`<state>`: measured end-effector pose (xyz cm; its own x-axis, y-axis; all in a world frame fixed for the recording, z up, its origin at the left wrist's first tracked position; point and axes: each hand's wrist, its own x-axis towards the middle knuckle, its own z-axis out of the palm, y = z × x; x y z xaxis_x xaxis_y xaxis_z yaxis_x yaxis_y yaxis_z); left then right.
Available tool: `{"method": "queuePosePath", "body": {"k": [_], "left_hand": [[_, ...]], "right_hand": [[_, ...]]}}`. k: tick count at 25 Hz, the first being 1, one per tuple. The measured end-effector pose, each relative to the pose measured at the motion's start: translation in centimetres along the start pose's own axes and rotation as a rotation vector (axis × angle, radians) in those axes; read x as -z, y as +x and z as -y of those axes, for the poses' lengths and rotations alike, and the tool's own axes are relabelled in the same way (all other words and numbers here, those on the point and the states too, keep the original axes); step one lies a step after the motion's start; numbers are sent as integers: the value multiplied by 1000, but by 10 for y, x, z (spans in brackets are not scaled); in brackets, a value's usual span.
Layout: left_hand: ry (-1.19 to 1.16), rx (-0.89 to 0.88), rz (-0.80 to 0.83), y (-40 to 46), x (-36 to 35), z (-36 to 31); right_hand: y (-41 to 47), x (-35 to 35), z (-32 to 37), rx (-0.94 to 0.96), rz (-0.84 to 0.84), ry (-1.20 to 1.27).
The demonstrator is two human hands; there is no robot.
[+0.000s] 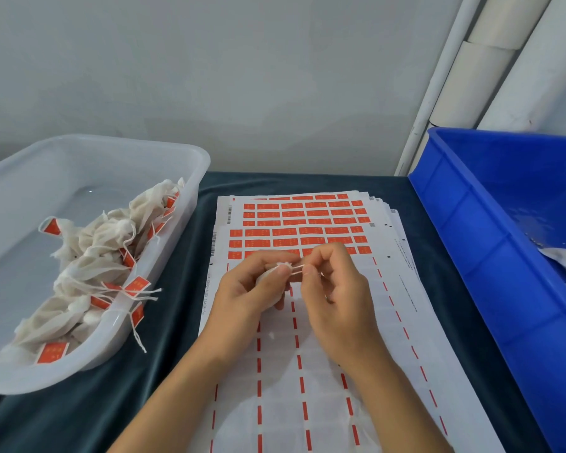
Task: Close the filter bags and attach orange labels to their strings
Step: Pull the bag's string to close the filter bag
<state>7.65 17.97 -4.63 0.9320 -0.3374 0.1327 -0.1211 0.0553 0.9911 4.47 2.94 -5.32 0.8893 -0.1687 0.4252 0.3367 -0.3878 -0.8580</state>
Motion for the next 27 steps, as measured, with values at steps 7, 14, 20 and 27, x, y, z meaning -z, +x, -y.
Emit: {"method": "queuePosePath", "body": {"k": [7,14,20,27], "left_hand": [[-60,46,-20,0,-1,-6],[0,41,-58,2,1,0],[262,59,57,2,-7,8],[239,61,141,2,-5,6]], "right_hand": [[-5,-3,-1,-143,-84,143],[7,2,-2,-264,-60,325],[4,2,-4,-279,-128,239],[3,1,-6,-285,-213,201]]}}
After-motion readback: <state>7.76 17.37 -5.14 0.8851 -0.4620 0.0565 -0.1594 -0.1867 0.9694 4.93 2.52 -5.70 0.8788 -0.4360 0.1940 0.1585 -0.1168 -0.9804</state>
